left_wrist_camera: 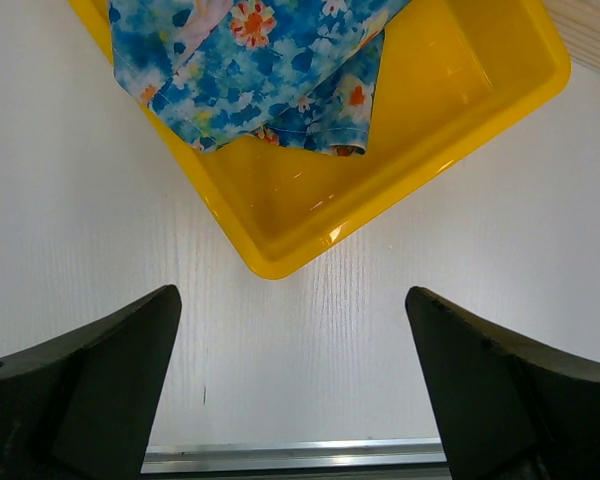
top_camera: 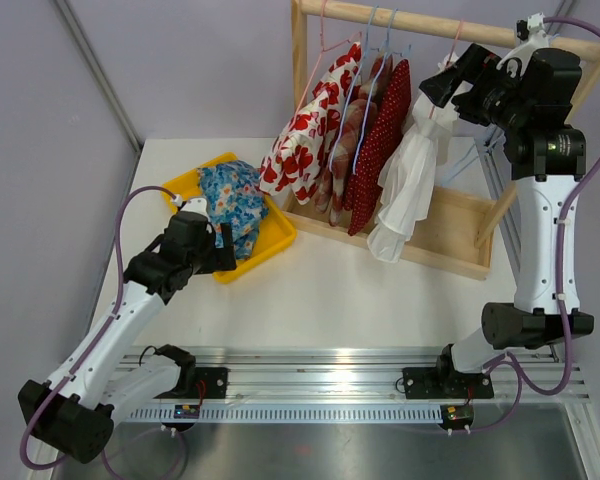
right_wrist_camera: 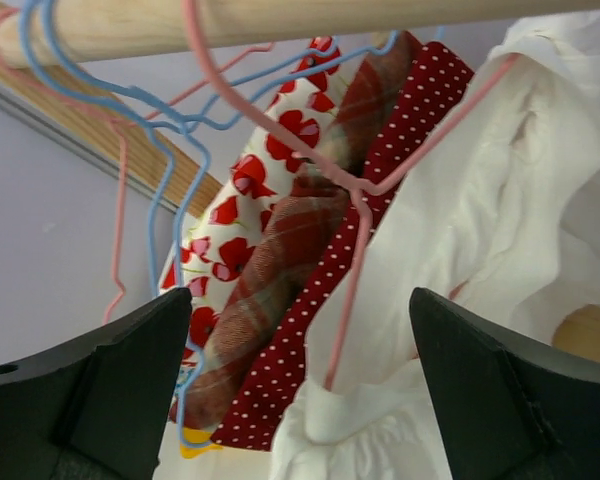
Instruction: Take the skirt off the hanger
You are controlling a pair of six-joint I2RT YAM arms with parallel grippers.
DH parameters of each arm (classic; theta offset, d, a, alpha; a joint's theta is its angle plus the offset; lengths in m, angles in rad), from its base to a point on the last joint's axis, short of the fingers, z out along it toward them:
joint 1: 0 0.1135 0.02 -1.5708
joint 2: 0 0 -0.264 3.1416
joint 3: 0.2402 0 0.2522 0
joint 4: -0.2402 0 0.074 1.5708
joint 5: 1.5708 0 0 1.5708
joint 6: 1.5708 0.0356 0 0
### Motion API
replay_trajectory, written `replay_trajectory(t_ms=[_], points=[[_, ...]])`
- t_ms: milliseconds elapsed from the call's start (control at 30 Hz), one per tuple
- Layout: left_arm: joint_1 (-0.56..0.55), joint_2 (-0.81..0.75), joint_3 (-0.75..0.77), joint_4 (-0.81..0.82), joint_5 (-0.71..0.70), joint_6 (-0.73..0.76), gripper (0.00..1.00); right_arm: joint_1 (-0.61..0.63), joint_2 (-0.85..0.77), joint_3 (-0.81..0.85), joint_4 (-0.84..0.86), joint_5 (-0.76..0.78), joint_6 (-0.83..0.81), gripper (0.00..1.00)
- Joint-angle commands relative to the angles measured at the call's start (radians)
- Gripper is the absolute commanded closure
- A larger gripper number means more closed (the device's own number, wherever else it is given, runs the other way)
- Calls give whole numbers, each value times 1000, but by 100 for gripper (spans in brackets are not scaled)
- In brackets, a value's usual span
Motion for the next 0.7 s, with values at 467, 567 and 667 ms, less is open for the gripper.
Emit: replay_trajectory(t_ms=[467,567,667], points=[[-13,-2,3,29,-14,-3,1,87,57,-25,36,220,-79,51],[-15,-1,1,29,-17,-3,1,87,56,-25,39,235,-76,77],[-15,2,3,27,-20,-5,1,89,59,-9,24,250,-88,91]])
